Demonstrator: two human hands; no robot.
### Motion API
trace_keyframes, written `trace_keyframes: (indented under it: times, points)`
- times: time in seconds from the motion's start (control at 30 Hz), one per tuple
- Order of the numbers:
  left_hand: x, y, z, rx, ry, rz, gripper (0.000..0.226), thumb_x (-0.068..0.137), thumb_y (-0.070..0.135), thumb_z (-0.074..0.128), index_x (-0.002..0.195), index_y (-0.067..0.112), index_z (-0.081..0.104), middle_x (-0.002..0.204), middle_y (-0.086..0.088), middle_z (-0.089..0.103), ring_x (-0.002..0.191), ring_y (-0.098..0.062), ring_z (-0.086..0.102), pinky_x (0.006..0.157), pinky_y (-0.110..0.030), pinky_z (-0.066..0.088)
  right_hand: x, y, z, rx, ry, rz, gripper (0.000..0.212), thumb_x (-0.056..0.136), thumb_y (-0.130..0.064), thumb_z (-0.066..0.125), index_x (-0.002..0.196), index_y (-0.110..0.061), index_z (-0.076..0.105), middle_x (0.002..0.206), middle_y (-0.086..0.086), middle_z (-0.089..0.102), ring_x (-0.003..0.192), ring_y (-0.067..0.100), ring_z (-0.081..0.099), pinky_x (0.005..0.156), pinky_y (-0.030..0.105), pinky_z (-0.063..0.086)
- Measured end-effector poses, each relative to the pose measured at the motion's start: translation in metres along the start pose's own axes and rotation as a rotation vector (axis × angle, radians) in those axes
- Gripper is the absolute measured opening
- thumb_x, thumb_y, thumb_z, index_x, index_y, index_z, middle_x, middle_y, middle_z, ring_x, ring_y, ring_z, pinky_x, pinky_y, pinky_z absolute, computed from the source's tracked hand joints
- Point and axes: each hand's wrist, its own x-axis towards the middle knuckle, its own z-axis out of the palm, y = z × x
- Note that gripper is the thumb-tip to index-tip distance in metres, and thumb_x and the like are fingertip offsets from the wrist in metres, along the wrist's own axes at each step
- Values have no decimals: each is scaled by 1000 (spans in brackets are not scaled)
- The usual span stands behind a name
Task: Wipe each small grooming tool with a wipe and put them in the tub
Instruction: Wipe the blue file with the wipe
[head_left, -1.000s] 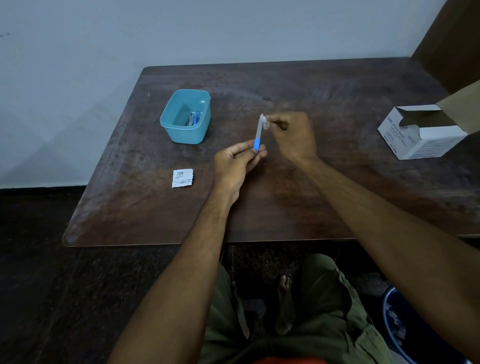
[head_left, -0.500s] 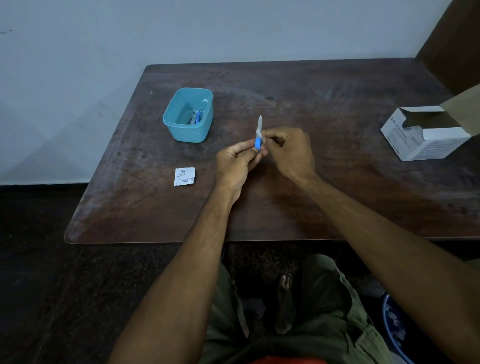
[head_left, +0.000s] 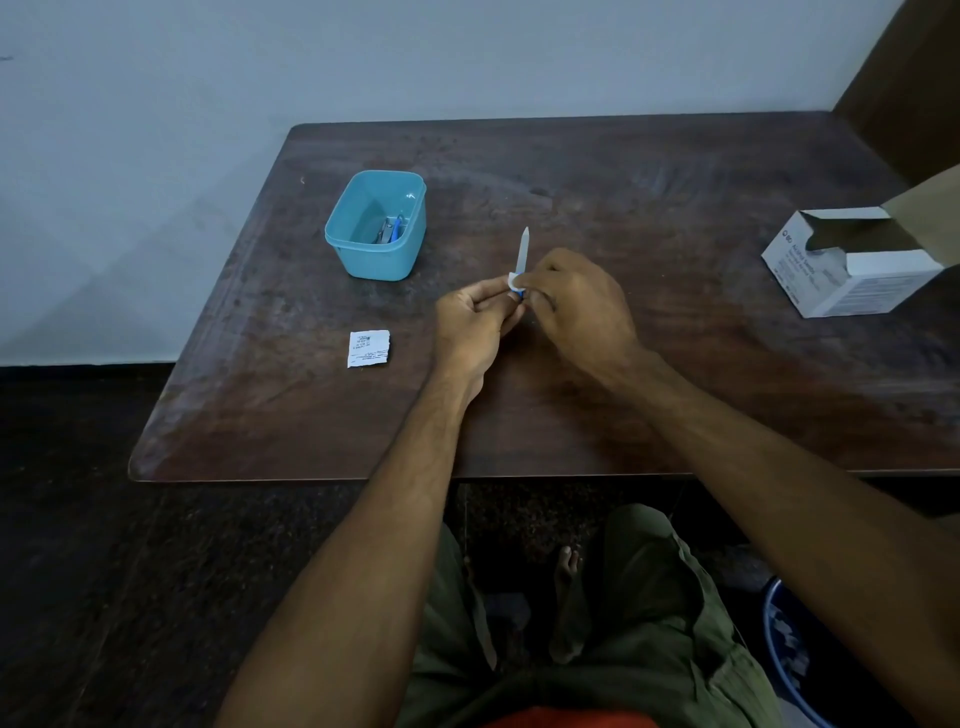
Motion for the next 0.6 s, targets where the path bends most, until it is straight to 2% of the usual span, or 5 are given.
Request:
trace_keyframes:
  times: [0.1, 0.23, 0.4, 0.53, 0.6]
  points:
    - [0, 0, -1, -1, -7, -16, 21, 91, -3, 58, 108, 3, 67, 88, -2, 75, 87, -14, 73, 82, -24, 57, 9, 3, -3, -59, 8, -2, 25, 90, -12, 57, 110, -9, 71, 96, 14, 65, 88, 34, 59, 64, 37, 47]
    - [2, -3, -3, -12, -6, -2, 20, 91, -2, 59, 108, 3, 68, 92, -5, 75, 88, -14, 72, 83, -25, 57, 4, -1, 4, -163, 36, -71, 17, 90, -16, 62, 97, -6, 73, 84, 11, 63, 76, 31, 58, 57, 29, 36]
    - [5, -5, -5, -16, -32, 10, 22, 91, 0, 59, 111, 4, 67, 94, -5, 74, 90, -13, 72, 81, -23, 57, -3, 1, 4, -195, 102, -174, 29, 87, -22, 48, 93, -11, 74, 77, 7, 61, 68, 29, 57, 56, 33, 43]
    - [4, -4, -7, -41, -58, 9, 25, 93, -4, 54, 116, 1, 63, 94, -4, 74, 87, -10, 72, 78, -19, 56, 18, 0, -1, -216, 103, -105, 13, 86, -14, 67, 89, -3, 74, 76, 13, 64, 70, 33, 59, 61, 34, 44]
    - [4, -4, -6, -44, -52, 10, 26, 93, -4, 54, 117, -1, 62, 95, -5, 73, 86, -10, 71, 78, -19, 56, 24, 0, 0, -229, 105, -95, 12, 81, -12, 73, 88, -2, 75, 77, 14, 64, 71, 34, 61, 62, 35, 46]
